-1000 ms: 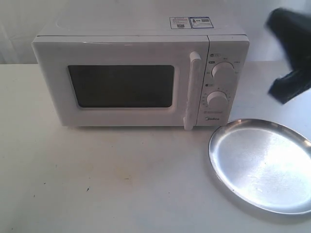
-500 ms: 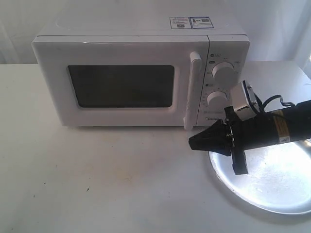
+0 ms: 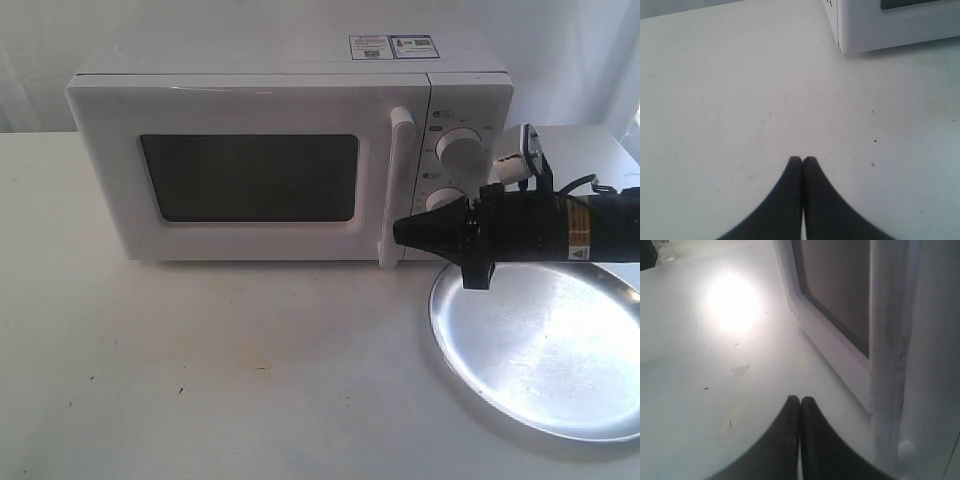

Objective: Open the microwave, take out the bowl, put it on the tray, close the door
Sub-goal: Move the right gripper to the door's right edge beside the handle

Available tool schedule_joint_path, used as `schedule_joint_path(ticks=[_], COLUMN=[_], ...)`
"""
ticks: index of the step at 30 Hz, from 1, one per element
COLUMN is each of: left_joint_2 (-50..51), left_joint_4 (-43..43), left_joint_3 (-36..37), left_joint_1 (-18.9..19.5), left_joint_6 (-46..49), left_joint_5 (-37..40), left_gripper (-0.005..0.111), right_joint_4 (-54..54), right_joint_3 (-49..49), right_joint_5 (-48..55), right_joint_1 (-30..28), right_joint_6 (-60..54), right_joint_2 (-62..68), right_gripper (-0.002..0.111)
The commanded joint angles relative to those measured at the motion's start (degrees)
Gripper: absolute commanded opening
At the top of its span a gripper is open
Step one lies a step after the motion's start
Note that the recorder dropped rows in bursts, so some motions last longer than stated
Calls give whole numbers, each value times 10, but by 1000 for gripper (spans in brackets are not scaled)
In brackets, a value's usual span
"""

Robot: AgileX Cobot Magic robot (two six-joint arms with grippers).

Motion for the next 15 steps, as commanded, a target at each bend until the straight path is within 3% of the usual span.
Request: schedule_joint_path(ticks=[1, 15], left_joint_2=[-1, -1], left_joint_4=[-4, -4], left_joint_3=[-1, -1], left_joint_1=[-2, -2], left_joint_6=[-2, -2], left_joint_5=[-1, -1], left_gripper=[0, 0], right_joint_4=[65, 96], right_joint_3=[-4, -4], right_joint_5=[-9, -9], right_joint_1=[-5, -5], right_joint_6=[-25, -45], right_joint_2=[-4, -4], right_gripper=[0, 0])
